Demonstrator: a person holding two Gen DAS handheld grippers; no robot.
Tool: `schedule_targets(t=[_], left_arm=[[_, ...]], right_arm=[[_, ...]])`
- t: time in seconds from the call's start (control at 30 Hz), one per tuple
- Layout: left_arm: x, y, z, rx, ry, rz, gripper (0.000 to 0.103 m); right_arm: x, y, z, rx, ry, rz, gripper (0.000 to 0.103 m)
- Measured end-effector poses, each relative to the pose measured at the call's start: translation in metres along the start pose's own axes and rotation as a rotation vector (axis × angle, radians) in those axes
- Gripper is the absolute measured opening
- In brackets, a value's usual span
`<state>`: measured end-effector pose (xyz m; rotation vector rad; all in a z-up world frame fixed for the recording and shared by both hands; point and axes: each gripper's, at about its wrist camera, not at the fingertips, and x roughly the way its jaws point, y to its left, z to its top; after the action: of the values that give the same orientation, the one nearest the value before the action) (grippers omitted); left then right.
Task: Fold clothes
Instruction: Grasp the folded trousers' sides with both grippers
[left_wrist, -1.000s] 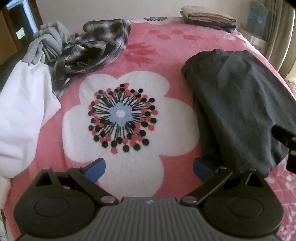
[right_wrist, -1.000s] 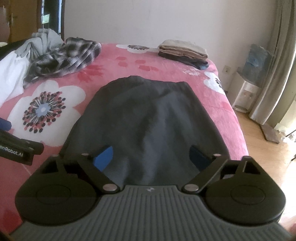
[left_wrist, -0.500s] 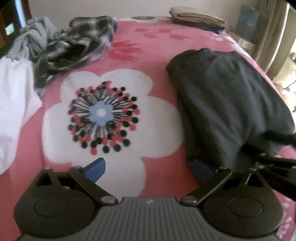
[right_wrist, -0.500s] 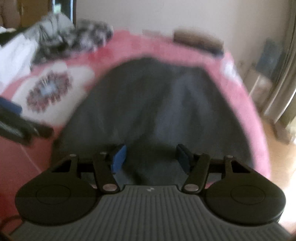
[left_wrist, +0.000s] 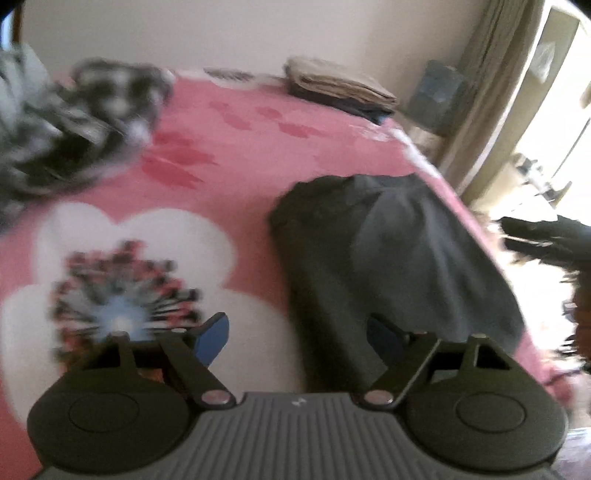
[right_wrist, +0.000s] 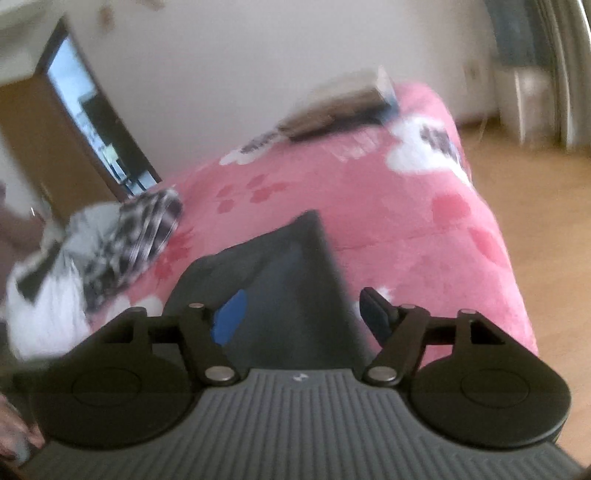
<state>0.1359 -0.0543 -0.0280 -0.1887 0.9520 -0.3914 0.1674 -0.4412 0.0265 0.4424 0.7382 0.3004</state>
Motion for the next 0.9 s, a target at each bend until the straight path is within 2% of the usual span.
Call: schedule_targets(t=[0.1, 0.17, 0.23, 0.3, 0.53, 0.57, 0.67, 0.7, 0.77, 0.83, 0.87, 0.9], left_arm=[[0.024, 0.004, 0.009, -0.030, 0.070, -0.044, 0.067], [0.037, 0.004, 0.014, -0.020, 0.089, -0.066, 0.067], [0.046, 0.002, 0.021, 0.011, 0.084, -0.084, 0.067], [0.055, 0.005, 0.030, -0.005, 0.079, -0.118, 0.066], [0.084, 0.022, 0.061, -0.107, 0.064, -0.240, 0.052], [0.088, 0.023, 0.064, -0.113, 0.061, -0.252, 0.051], [0.097, 0.026, 0.070, -0.132, 0.049, -0.285, 0.048], [0.099, 0.027, 0.072, -0.140, 0.047, -0.290, 0.046], [0.103, 0.027, 0.075, -0.158, 0.044, -0.296, 0.041], [0.106, 0.028, 0.077, -0.176, 0.040, -0.298, 0.029], [0.105, 0.027, 0.077, -0.175, 0.030, -0.299, 0.025], [0.103, 0.025, 0.076, -0.172, 0.019, -0.301, 0.022]], right_arm=[[0.022, -0.047, 0.014, 0.179, 0.083, 0.041, 0.074], [0.035, -0.069, 0.013, 0.258, 0.118, 0.047, 0.074], [0.050, -0.081, 0.009, 0.294, 0.152, 0.096, 0.076], [0.062, -0.081, 0.013, 0.273, 0.170, 0.147, 0.084], [0.102, -0.065, 0.039, 0.176, 0.263, 0.269, 0.085], [0.108, -0.062, 0.043, 0.164, 0.275, 0.287, 0.083], [0.129, -0.047, 0.048, 0.118, 0.324, 0.349, 0.068], [0.137, -0.041, 0.049, 0.099, 0.344, 0.363, 0.067], [0.151, -0.027, 0.050, 0.055, 0.374, 0.390, 0.056], [0.160, -0.016, 0.048, 0.028, 0.396, 0.394, 0.055], [0.160, -0.012, 0.048, 0.014, 0.393, 0.393, 0.049], [0.161, -0.009, 0.048, 0.003, 0.390, 0.392, 0.037]])
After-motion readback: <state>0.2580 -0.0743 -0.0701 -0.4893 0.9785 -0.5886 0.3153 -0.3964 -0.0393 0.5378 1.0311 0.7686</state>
